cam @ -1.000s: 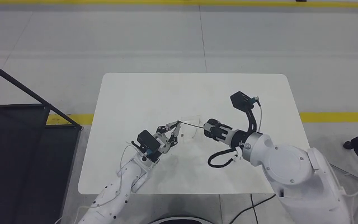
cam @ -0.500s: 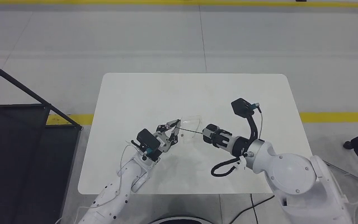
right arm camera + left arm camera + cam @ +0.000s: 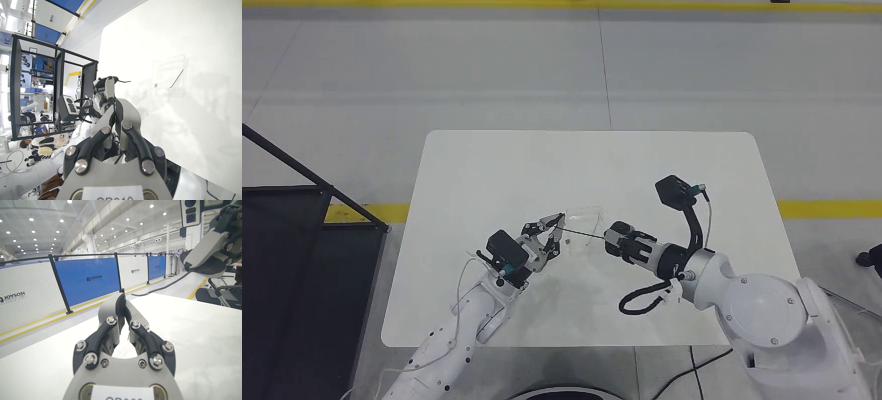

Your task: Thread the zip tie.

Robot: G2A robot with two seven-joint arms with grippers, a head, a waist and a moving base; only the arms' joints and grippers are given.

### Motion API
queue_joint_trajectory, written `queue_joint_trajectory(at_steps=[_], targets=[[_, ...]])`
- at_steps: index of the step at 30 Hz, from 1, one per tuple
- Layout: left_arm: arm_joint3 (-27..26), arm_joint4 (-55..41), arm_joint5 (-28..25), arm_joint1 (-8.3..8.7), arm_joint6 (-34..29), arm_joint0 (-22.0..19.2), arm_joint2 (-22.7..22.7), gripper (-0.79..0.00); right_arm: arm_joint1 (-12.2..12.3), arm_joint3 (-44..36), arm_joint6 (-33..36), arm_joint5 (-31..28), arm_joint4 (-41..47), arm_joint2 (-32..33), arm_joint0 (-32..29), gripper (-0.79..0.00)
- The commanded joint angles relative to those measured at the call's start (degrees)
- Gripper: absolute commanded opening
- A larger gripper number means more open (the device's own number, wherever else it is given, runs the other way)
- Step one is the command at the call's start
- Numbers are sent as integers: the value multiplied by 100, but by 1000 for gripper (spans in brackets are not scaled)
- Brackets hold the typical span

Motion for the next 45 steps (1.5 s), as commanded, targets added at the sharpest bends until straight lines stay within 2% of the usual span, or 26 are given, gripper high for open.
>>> queue_joint_trajectory(at_steps=[1,15,23,45], targets=[[0,0,0,0,0,0,0,-785,-13,67,-157,0,93,1,-50,-785],[0,0,0,0,0,0,0,-785,-30,324,-95,247,744,333,211,-785],[0,0,0,0,0,0,0,-785,18,323,204,514,552,291,332,-785],[0,0,0,0,0,0,0,-785,44,467,298,850,478,-49,699,-785]])
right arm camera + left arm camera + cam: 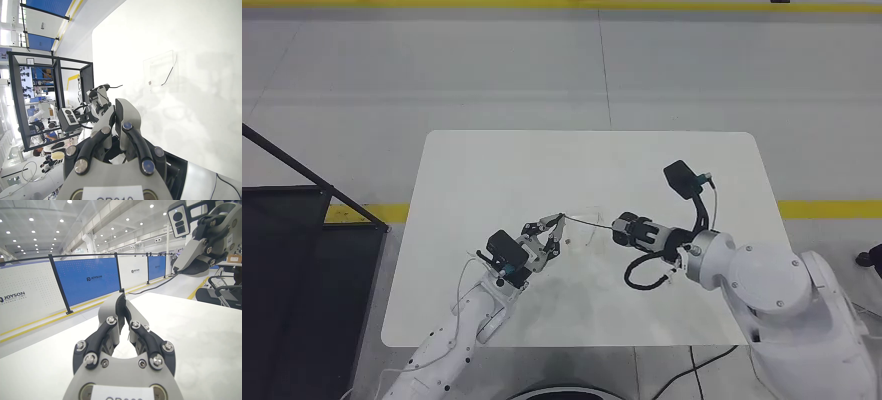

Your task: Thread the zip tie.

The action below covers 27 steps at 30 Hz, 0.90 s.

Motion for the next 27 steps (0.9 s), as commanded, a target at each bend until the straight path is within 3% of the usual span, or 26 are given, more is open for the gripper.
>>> queue_joint_trajectory(at_steps=[1,27], targets=[[0,0,0,0,0,0,0,-785,-2,28,-8,16,21,-27,38,-785],[0,0,0,0,0,0,0,-785,25,-16,-310,-115,278,-37,-77,-785]])
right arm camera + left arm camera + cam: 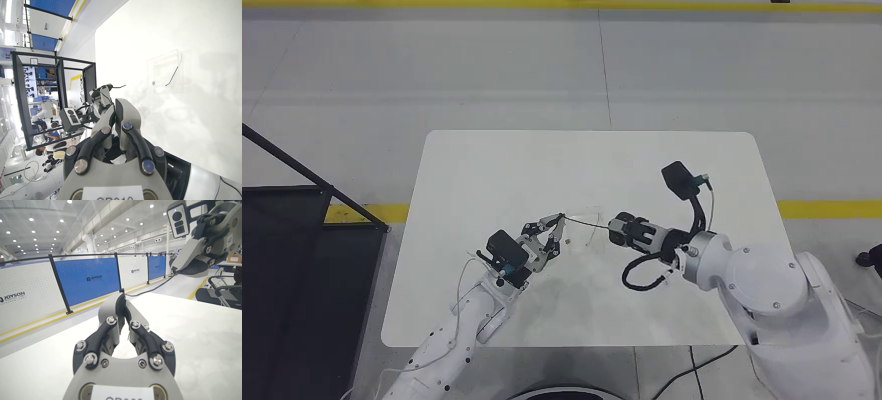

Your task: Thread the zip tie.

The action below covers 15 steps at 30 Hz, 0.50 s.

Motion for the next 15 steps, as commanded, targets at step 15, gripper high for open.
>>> queue_joint_trajectory(at_steps=[15], targets=[[0,0,0,0,0,0,0,-785,43,-94,-92,-220,148,151,-213,-785]])
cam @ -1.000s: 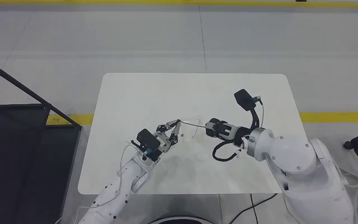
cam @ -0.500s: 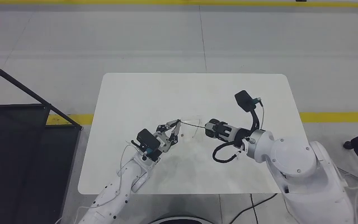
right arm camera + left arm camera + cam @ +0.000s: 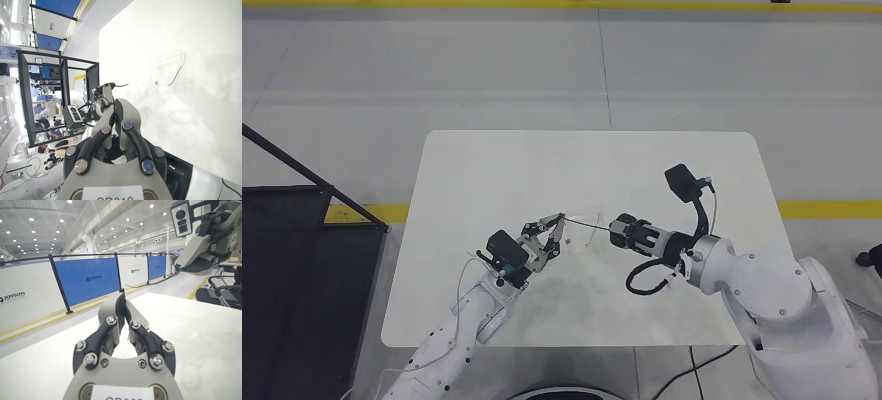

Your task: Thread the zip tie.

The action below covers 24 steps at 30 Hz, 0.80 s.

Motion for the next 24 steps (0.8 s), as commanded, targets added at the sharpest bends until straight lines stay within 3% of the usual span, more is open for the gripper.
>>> queue_joint_trajectory(at_steps=[1,24], targets=[[0,0,0,0,0,0,0,-785,6,-10,-3,-10,16,18,-20,-785],[0,0,0,0,0,0,0,-785,38,118,95,147,93,-31,169,-785]])
